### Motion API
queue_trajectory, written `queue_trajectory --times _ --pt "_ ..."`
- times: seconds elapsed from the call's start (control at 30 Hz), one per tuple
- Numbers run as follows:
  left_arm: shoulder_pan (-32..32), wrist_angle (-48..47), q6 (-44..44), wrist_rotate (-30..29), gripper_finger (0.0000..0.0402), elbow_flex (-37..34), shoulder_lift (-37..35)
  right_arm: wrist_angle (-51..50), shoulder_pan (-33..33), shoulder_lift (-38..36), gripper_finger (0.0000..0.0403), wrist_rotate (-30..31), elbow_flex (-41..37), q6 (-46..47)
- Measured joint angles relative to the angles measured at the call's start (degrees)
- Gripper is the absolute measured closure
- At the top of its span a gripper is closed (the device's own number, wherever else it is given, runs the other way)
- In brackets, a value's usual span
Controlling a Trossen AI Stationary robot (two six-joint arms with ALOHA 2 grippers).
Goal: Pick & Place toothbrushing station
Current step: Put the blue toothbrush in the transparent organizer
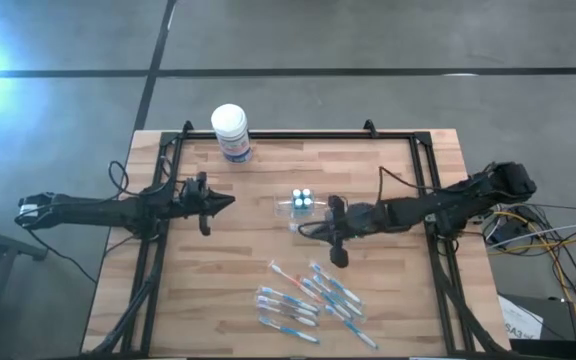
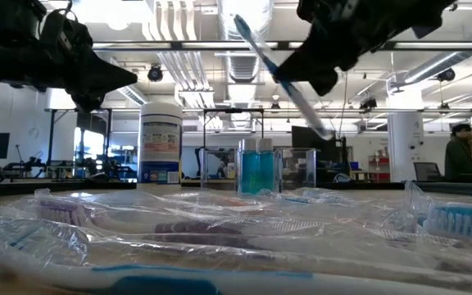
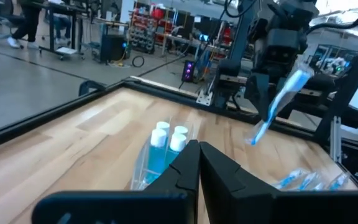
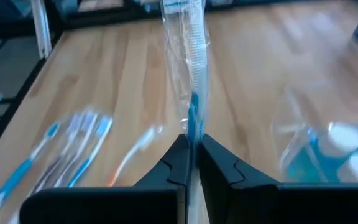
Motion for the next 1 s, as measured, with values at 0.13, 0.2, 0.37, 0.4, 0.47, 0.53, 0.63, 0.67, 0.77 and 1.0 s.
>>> queue_trajectory --times 0.13,0.2,0.37,0.4,0.47,0.53,0.63,0.67,0.77,1.0 --pt "-0.01 0.29 0.62 0.0 0.0385 1.79 3.24 8.57 -1.69 1.07 0.0389 0.33 -2.25 -2.67" --pt "-0.23 2.96 1.11 0.74 0.0376 2.7 5.46 11.76 -2.46 1.49 0.0389 0.33 -3.27 -3.29" --pt "-1.44 9.57 5.14 3.75 0.032 5.89 12.06 13.58 -4.48 2.75 0.0389 0.41 -3.36 -4.17" --pt "-1.61 10.33 6.17 3.8 0.0306 6.65 13.34 13.48 -4.77 2.93 0.0389 0.48 -3.2 -4.26" --pt "-1.77 12.49 7.91 3.78 0.0278 8.52 15.87 13.93 -5.31 3.51 0.039 0.52 -2.59 -4.94" --pt "-1.77 14.0 9.72 3.77 0.0253 9.83 18.08 15.37 -5.71 3.8 0.039 0.47 -2.3 -6.09" --pt "-1.77 15.73 11.94 3.76 0.0225 12.18 21.36 17.69 -6.24 3.8 0.039 0.39 -1.75 -8.17" --pt "-1.77 15.83 12.54 3.77 0.0219 13.05 22.49 18.4 -6.34 3.75 0.039 0.35 -1.71 -8.67" --pt "-1.77 15.72 13.76 3.76 0.021 15.26 25.95 20.27 -7.21 3.67 0.039 0.26 -1.67 -9.07" --pt "-1.77 18.16 15.58 4.13 0.0209 20.19 33.59 19.71 -8.92 3.8 0.039 0.34 0.28 -9.65"
